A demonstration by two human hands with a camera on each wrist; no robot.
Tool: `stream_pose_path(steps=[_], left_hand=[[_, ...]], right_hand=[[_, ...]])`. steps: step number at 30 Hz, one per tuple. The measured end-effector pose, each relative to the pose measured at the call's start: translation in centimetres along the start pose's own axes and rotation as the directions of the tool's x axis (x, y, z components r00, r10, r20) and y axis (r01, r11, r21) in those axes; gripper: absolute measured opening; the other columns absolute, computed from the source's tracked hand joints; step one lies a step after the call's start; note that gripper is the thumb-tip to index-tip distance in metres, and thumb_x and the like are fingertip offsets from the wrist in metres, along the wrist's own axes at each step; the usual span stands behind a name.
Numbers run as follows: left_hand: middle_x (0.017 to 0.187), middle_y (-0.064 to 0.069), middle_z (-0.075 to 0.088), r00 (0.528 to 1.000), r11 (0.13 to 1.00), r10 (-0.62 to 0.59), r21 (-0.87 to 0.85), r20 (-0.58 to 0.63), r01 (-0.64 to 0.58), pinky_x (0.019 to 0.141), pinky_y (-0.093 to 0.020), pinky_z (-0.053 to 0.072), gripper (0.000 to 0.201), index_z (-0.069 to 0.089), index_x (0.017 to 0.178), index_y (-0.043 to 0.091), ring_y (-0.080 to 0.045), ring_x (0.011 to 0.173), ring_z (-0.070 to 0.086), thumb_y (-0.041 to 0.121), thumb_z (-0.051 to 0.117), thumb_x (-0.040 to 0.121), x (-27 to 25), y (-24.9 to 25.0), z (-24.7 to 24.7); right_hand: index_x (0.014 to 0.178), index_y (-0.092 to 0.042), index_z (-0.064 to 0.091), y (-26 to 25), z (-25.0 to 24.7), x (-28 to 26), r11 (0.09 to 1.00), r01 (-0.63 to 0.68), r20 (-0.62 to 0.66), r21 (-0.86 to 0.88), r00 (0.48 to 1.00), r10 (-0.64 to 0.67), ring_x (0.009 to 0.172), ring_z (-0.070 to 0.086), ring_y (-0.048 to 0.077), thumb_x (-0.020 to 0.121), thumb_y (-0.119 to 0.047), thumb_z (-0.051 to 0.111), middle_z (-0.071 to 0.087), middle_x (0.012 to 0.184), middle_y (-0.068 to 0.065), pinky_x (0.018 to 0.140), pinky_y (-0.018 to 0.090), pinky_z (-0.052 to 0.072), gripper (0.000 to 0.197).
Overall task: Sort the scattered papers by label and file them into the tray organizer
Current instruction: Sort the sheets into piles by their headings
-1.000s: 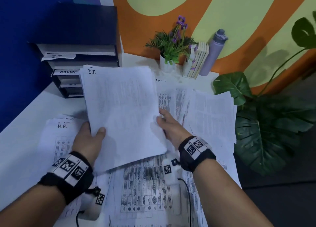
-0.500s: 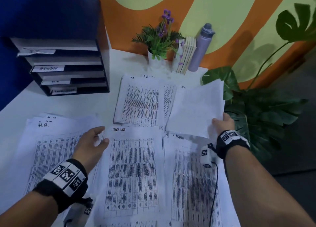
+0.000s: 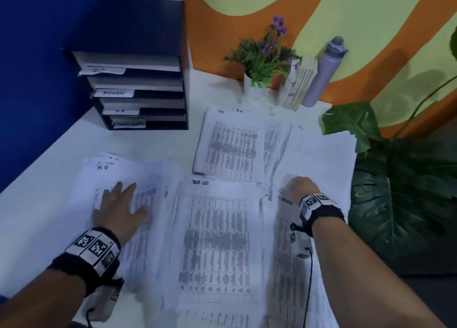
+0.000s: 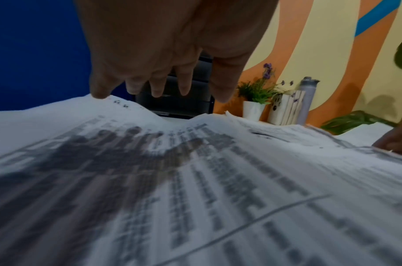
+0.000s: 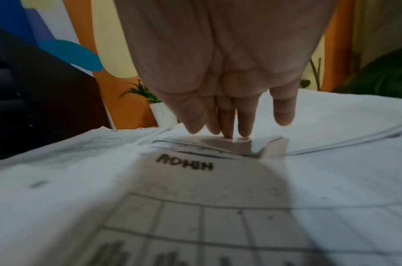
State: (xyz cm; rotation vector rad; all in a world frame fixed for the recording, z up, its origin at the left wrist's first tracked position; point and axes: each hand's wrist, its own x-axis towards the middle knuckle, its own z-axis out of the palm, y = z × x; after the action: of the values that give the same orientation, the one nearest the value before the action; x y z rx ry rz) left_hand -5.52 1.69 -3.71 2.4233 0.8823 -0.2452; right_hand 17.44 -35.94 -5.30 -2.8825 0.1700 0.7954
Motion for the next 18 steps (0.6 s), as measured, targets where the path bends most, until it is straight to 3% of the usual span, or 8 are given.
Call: stream_pose_path(steps=[3, 5, 7, 9, 11, 13, 15, 18], left_hand=[[0.161, 0.003, -0.014, 0.99, 0.971, -0.12, 0.218, 0.069, 0.102, 0.115, -0.057, 0.007, 0.079, 0.007, 0.153, 0.033, -0.023, 0.148, -0.011, 0.058, 0.049, 0.09, 0.2, -2.7, -0.9], [0.159, 0.002, -0.023, 0.978, 0.951, -0.184, 0.268, 0.101, 0.151, 0.113, -0.06, 0.007, 0.085, 0.0, 0.153, 0.034, -0.024, 0.147, -0.016, 0.066, 0.045, 0.087, 0.2, -4.5, -1.4], [0.157, 0.0, -0.028, 0.967, 0.937, -0.226, 0.297, 0.115, 0.184, 0.113, -0.061, 0.005, 0.09, -0.003, 0.153, 0.033, -0.026, 0.146, -0.018, 0.073, 0.041, 0.085, -0.1, -6.1, -1.8], [0.156, -0.001, -0.031, 0.964, 0.929, -0.225, 0.331, 0.145, 0.167, 0.113, -0.061, 0.001, 0.094, -0.008, 0.152, 0.033, -0.027, 0.146, -0.02, 0.08, 0.031, 0.082, -0.3, -7.7, -2.0], [0.155, -0.001, -0.033, 0.965, 0.92, -0.183, 0.379, 0.186, 0.101, 0.114, -0.06, -0.001, 0.095, -0.012, 0.151, 0.034, -0.026, 0.146, -0.021, 0.085, 0.021, 0.078, -0.7, -8.8, -1.9], [0.154, -0.002, -0.034, 0.967, 0.913, -0.113, 0.409, 0.229, 0.01, 0.114, -0.059, -0.004, 0.093, -0.016, 0.15, 0.036, -0.026, 0.145, -0.023, 0.085, 0.015, 0.078, -1.1, -9.7, -1.4], [0.152, -0.002, -0.037, 0.962, 0.91, -0.033, 0.406, 0.272, -0.083, 0.114, -0.056, -0.009, 0.091, -0.018, 0.148, 0.039, -0.025, 0.145, -0.024, 0.086, 0.009, 0.075, -1.7, -10.4, -0.8], [0.146, 0.001, -0.042, 0.945, 0.907, 0.092, 0.365, 0.315, -0.21, 0.114, -0.052, -0.014, 0.087, -0.021, 0.143, 0.047, -0.024, 0.144, -0.027, 0.088, 0.002, 0.069, -2.5, -11.1, -0.1]], right_hand=[[0.12, -0.011, 0.059, -2.8, 0.2, -2.4, 0.995, 0.061, -0.124, 0.075, 0.991, -0.051, 0.113, 0.056, 0.034, 0.09, -0.017, 0.043, 0.055, 0.125, 0.012, 0.098, 0.045, 0.044, 0.035], [0.132, -0.013, 0.054, -5.5, 0.9, -5.0, 0.972, 0.201, -0.195, 0.125, 0.965, -0.174, 0.124, 0.049, 0.033, 0.096, -0.019, 0.043, 0.047, 0.137, 0.012, 0.103, 0.042, 0.04, 0.038], [0.129, -0.012, 0.058, -8.6, 2.1, -8.0, 0.915, 0.346, -0.213, 0.207, 0.929, -0.303, 0.122, 0.051, 0.032, 0.097, -0.017, 0.044, 0.05, 0.135, 0.015, 0.099, 0.033, 0.043, 0.035], [0.123, -0.013, 0.064, -11.7, 3.5, -11.3, 0.858, 0.425, -0.165, 0.289, 0.905, -0.392, 0.113, 0.058, 0.028, 0.097, -0.016, 0.046, 0.056, 0.13, 0.01, 0.091, 0.03, 0.047, 0.032], [0.126, -0.017, 0.062, -14.6, 5.5, -14.8, 0.812, 0.429, -0.059, 0.396, 0.894, -0.444, 0.113, 0.058, 0.021, 0.097, -0.023, 0.049, 0.056, 0.133, 0.002, 0.094, 0.026, 0.045, 0.032], [0.131, -0.018, 0.057, -17.0, 7.4, -17.7, 0.818, 0.421, 0.059, 0.391, 0.876, -0.479, 0.118, 0.056, 0.019, 0.098, -0.036, 0.049, 0.055, 0.136, 0.001, 0.099, 0.026, 0.041, 0.039], [0.13, -0.014, 0.054, -18.5, 9.3, -20.0, 0.842, 0.397, 0.163, 0.364, 0.863, -0.478, 0.113, 0.059, 0.022, 0.097, -0.048, 0.047, 0.059, 0.131, 0.006, 0.099, 0.032, 0.045, 0.048], [0.136, -0.01, 0.044, -19.5, 11.4, -22.1, 0.834, 0.309, 0.214, 0.456, 0.872, -0.44, 0.116, 0.055, 0.023, 0.095, -0.049, 0.051, 0.055, 0.132, 0.005, 0.095, 0.027, 0.042, 0.057]])
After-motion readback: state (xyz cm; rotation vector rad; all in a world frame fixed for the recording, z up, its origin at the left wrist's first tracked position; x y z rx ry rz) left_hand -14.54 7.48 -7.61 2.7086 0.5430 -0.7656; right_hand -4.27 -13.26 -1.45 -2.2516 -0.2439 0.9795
